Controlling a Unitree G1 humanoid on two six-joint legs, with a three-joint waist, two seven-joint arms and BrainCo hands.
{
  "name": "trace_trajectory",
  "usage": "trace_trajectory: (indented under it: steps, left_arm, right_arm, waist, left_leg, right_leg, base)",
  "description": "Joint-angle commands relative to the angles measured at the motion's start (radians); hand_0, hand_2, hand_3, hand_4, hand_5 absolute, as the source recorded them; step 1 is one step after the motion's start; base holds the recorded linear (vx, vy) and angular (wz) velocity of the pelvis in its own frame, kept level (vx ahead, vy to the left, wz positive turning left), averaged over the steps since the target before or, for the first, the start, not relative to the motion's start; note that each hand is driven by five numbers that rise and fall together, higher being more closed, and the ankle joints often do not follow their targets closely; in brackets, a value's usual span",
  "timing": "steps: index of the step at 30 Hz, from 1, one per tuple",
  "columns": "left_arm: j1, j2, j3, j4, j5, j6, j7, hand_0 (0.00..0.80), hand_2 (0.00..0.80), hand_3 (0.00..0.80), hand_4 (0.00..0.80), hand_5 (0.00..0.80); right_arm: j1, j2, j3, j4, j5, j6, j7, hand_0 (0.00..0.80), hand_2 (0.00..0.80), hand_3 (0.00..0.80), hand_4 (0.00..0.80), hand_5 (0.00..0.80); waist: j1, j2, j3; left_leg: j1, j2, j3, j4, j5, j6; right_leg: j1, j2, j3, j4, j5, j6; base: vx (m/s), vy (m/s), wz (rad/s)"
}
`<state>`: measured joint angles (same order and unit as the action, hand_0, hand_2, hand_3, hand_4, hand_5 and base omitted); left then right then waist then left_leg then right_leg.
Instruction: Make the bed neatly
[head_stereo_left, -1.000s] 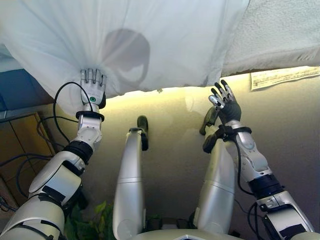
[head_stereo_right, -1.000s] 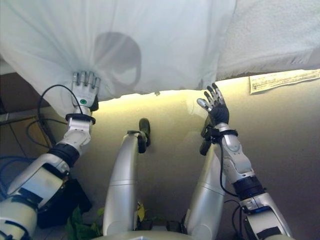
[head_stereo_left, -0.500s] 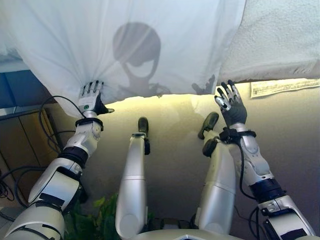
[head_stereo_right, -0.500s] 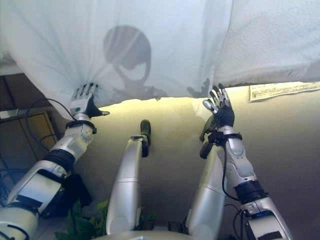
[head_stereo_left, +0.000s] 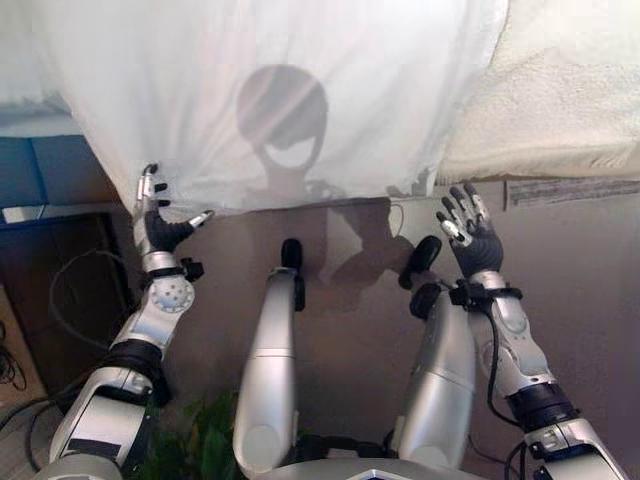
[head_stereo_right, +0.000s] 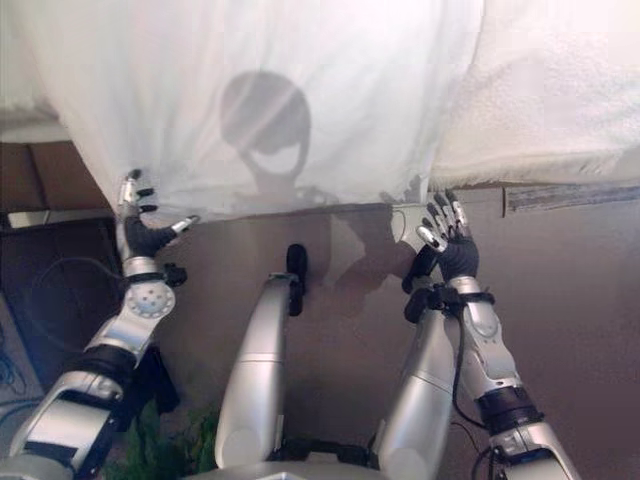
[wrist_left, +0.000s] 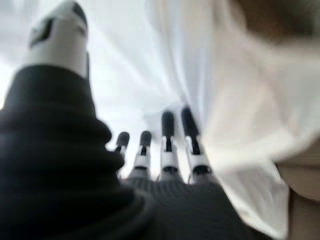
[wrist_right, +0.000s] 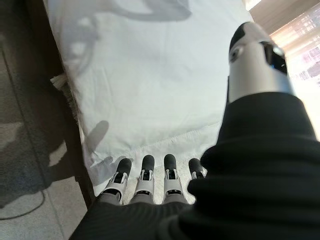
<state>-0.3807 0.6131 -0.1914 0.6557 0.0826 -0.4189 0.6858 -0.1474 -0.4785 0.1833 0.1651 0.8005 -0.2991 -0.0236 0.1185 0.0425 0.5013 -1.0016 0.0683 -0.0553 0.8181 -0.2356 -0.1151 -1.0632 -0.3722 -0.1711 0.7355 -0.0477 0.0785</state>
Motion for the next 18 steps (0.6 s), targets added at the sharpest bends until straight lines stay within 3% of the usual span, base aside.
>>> trace_trajectory:
  steps: [1, 4, 9, 18]
  left_arm:
    - [0.077, 0.054, 0.054, -0.022, 0.026, -0.01, 0.069, 0.0, 0.0, 0.0, 0.0, 0.0]
    - [0.054, 0.043, 0.005, -0.019, 0.021, 0.027, 0.101, 0.0, 0.0, 0.0, 0.0, 0.0]
    - [0.034, 0.011, -0.019, -0.005, 0.087, 0.109, 0.262, 0.0, 0.0, 0.0, 0.0, 0.0]
    - [-0.163, -0.003, -0.157, 0.165, 0.336, 0.364, 0.439, 0.0, 0.0, 0.0, 0.0, 0.0]
  right_arm:
    - [0.004, 0.043, -0.009, -0.07, -0.015, -0.071, -0.062, 0.0, 0.0, 0.0, 0.0, 0.0]
    - [-0.077, 0.046, 0.028, -0.027, -0.041, -0.065, -0.142, 0.0, 0.0, 0.0, 0.0, 0.0]
    - [-0.168, 0.038, 0.06, 0.083, -0.029, -0.094, -0.181, 0.0, 0.0, 0.0, 0.0, 0.0]
    - [-0.314, 0.049, 0.146, 0.174, -0.006, -0.082, -0.232, 0.0, 0.0, 0.0, 0.0, 0.0]
  waist:
    - [0.039, 0.009, 0.019]
    - [0.046, 0.032, 0.019]
    - [0.061, 0.053, 0.019]
    - [0.05, 0.032, 0.019]
  left_leg:
    - [0.0, -0.038, 0.024, -0.114, 0.132, 0.044]
    - [0.005, -0.051, 0.029, -0.12, 0.146, 0.047]
    - [0.007, -0.052, 0.037, -0.118, 0.153, 0.047]
    - [-0.061, -0.039, 0.038, -0.088, 0.171, 0.032]
  right_leg:
    - [0.053, -0.052, 0.05, -0.095, 0.2, 0.157]
    - [0.048, -0.064, 0.053, -0.079, 0.192, 0.155]
    - [0.041, -0.076, 0.056, -0.062, 0.182, 0.155]
    - [-0.017, -0.072, 0.072, -0.056, 0.21, 0.16]
  base:
    - [0.057, 0.03, 0.1]
    - [0.016, 0.05, 0.15]
    - [0.0, 0.048, 0.05]
    - [-0.002, 0.036, -0.03]
